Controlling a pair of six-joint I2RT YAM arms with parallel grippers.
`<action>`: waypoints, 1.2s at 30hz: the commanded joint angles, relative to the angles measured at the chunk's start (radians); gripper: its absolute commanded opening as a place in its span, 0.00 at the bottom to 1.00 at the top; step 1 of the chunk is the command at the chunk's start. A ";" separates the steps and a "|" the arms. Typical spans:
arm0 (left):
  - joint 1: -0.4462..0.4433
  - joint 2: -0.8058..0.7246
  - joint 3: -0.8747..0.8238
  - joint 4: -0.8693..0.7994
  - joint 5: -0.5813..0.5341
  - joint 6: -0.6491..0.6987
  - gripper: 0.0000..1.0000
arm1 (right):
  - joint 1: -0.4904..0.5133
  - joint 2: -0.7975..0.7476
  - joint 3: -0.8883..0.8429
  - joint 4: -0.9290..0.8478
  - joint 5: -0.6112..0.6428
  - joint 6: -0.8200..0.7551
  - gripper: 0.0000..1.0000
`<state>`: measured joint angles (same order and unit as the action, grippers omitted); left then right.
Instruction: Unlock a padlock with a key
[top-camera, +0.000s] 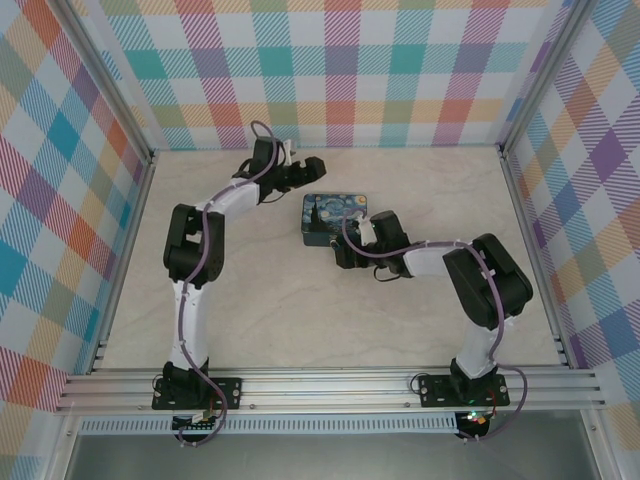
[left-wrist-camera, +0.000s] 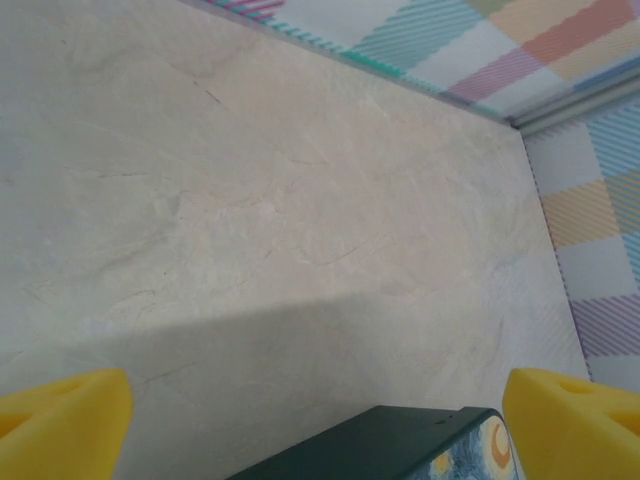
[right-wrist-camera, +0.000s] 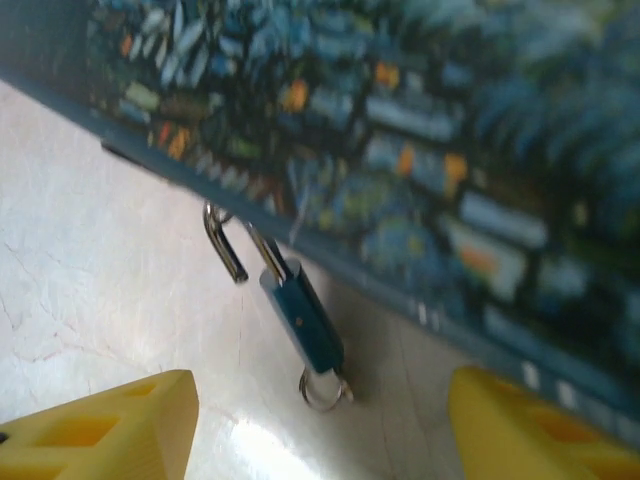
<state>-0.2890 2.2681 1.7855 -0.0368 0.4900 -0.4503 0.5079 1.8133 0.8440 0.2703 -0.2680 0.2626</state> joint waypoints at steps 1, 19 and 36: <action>0.008 0.060 0.083 -0.087 0.070 0.037 0.95 | 0.013 0.025 0.032 0.065 0.003 -0.034 0.64; -0.009 0.135 0.160 -0.130 0.124 0.039 0.90 | 0.026 0.067 0.015 0.142 0.006 -0.026 0.27; -0.012 -0.018 -0.074 -0.013 0.121 0.024 0.87 | 0.031 -0.005 -0.045 0.069 0.235 -0.015 0.11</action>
<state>-0.2939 2.3432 1.7615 -0.0910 0.5903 -0.4297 0.5419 1.8366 0.8242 0.3920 -0.1432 0.2462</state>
